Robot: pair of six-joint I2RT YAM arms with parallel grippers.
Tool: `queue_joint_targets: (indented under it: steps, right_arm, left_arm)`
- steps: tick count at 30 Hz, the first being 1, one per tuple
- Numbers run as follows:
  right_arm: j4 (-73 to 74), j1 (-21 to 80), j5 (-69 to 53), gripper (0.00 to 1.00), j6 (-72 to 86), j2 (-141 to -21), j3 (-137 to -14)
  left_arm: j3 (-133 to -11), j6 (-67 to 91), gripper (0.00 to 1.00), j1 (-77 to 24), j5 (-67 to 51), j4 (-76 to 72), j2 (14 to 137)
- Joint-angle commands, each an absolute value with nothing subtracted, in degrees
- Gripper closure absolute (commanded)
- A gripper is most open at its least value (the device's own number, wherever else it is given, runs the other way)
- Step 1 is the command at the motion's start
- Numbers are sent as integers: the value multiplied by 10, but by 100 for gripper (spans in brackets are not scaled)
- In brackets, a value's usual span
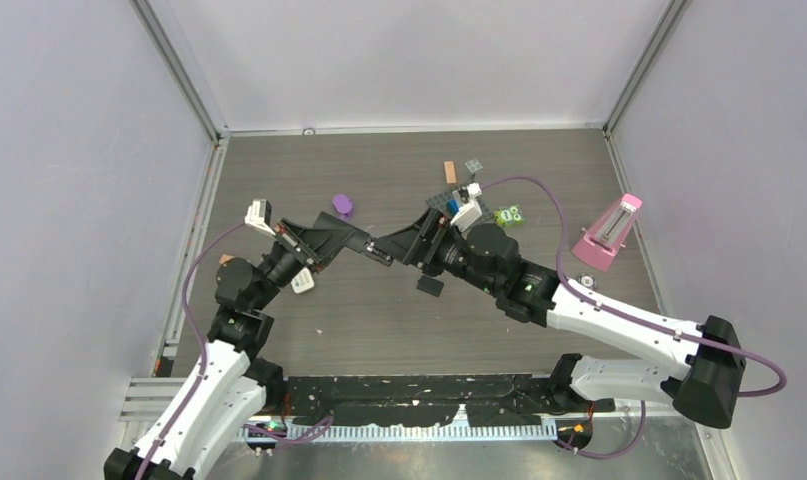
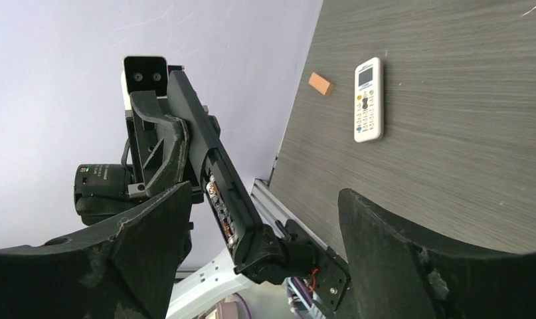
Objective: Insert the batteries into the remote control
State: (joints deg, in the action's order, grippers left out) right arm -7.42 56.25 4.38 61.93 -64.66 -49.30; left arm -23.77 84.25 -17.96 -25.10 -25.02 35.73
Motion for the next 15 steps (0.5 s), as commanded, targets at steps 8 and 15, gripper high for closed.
queue_joint_targets:
  steps: [8, 15]
  right_arm:
    - [73, 470, 50, 13, 479, -555, -501]
    - [266, 443, -60, 16, 227, -720, -564]
  left_arm:
    - [-265, 715, 100, -157, -244, -148, 320]
    - [-283, 668, 100, -146, -187, 6, 296]
